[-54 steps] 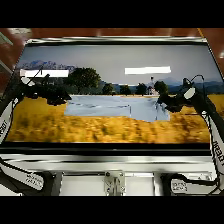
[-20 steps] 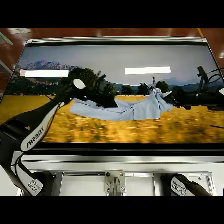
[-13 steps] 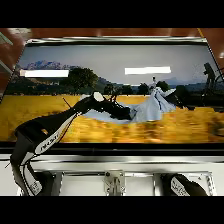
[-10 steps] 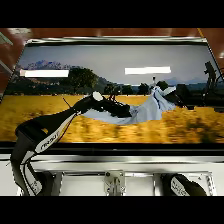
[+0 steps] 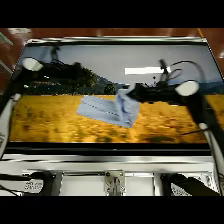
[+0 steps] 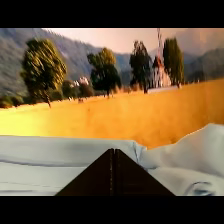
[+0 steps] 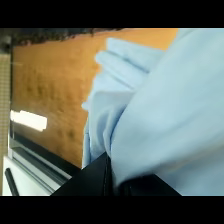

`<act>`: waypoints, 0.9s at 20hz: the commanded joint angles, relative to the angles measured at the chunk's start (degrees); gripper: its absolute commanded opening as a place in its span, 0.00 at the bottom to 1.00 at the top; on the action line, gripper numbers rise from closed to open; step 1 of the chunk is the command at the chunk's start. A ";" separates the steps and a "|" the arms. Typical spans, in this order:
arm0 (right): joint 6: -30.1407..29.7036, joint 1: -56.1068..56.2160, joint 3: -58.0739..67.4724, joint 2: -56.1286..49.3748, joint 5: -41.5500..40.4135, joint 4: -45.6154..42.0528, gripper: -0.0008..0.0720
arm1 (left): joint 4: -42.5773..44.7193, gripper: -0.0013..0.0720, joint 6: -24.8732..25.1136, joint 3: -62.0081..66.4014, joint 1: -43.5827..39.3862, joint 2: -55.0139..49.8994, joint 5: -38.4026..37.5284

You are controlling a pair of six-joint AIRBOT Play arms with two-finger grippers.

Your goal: Fold the shirts.

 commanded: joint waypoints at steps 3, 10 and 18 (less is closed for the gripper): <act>-1.88 21.14 9.62 -22.27 -22.60 14.38 0.19 | 2.58 0.07 0.00 0.02 13.40 16.48 -8.09; -1.46 16.13 17.38 -25.11 -9.55 7.69 0.94 | 8.59 0.07 1.42 -0.28 14.88 20.35 -17.68; 11.54 -5.86 13.99 -18.51 25.38 -35.12 0.94 | 8.57 0.07 2.19 -0.31 14.86 20.17 -17.55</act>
